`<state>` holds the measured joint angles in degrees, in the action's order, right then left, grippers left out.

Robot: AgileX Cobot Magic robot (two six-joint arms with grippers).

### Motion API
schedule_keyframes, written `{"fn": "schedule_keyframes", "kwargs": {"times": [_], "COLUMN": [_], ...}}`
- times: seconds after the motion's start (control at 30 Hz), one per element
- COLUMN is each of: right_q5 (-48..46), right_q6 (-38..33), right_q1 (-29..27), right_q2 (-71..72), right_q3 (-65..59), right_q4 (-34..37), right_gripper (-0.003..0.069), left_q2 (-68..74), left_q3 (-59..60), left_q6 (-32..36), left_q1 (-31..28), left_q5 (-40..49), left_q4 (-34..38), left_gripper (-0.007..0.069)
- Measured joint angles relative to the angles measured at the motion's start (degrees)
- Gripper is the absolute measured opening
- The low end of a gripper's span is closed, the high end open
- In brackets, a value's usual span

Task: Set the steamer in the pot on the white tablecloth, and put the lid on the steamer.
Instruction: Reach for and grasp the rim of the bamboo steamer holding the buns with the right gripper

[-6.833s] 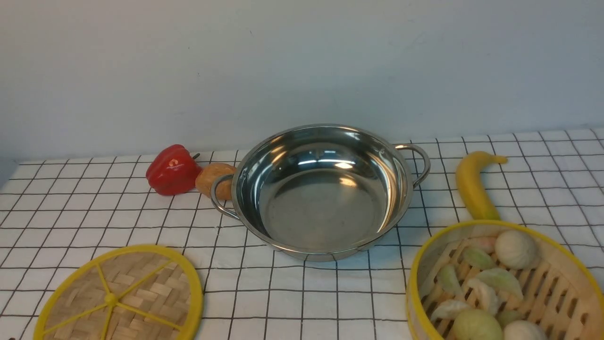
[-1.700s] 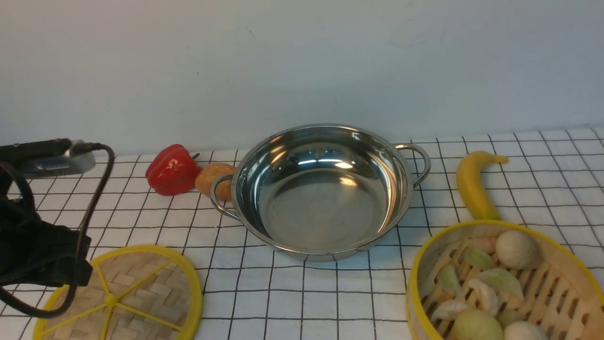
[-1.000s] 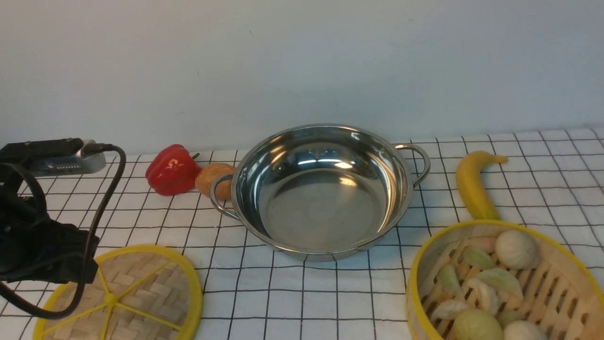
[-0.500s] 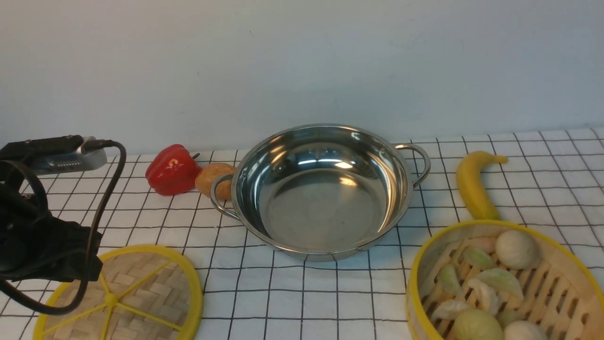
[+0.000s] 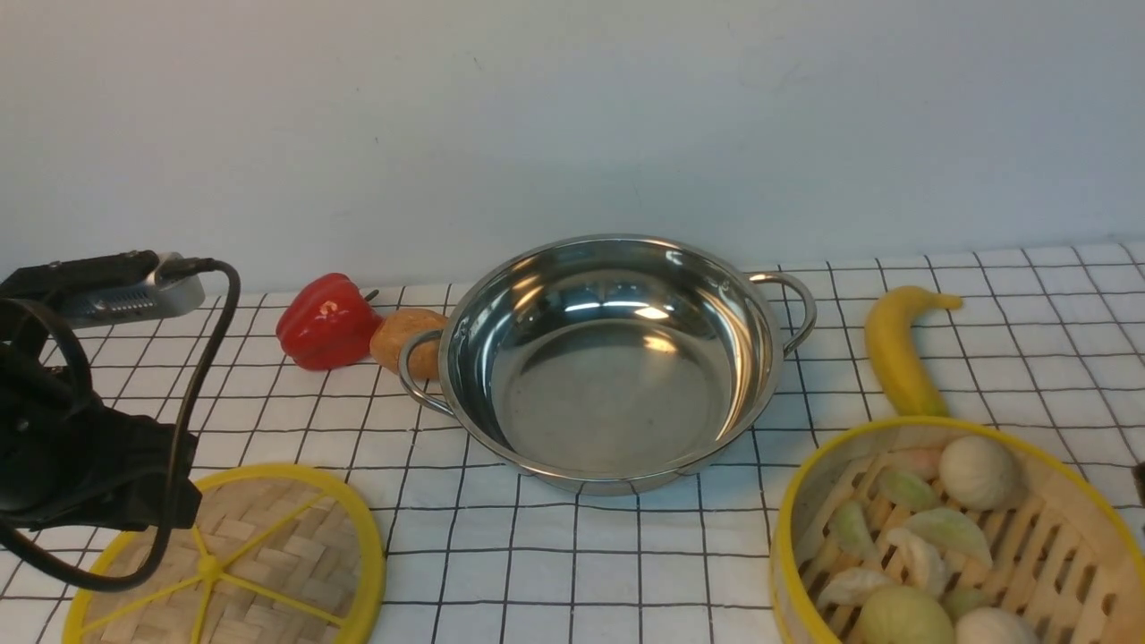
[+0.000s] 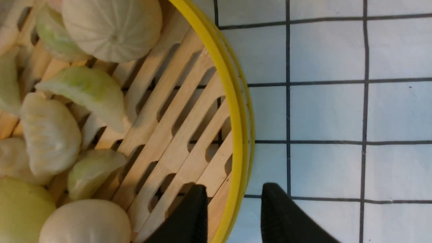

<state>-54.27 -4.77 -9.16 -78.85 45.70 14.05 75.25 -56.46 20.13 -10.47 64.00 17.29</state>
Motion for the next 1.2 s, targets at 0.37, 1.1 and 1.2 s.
{"fn": "schedule_keyframes", "kwargs": {"times": [0.37, 1.1, 1.2], "right_q5": [2.1, 5.0, 5.1], "right_q6": [-1.6, 0.5, 1.2], "right_q1": [0.8, 4.0, 4.0], "right_q2": [-7.3, -11.3, -11.3], "right_q3": [0.0, 0.0, 0.0], "right_q4": [1.3, -2.2, -3.0], "right_gripper": [0.0243, 0.0243, 0.0243], "left_q2": [0.0, 0.0, 0.0], "left_q3": [0.0, 0.0, 0.0], "left_q6": [0.0, 0.0, 0.0], "left_q1": [0.0, 0.0, 0.0], "left_q5": [0.0, -0.1, -0.1], "left_q4": [0.0, 0.1, 0.1], "left_gripper": [0.0243, 0.0243, 0.0243]}}
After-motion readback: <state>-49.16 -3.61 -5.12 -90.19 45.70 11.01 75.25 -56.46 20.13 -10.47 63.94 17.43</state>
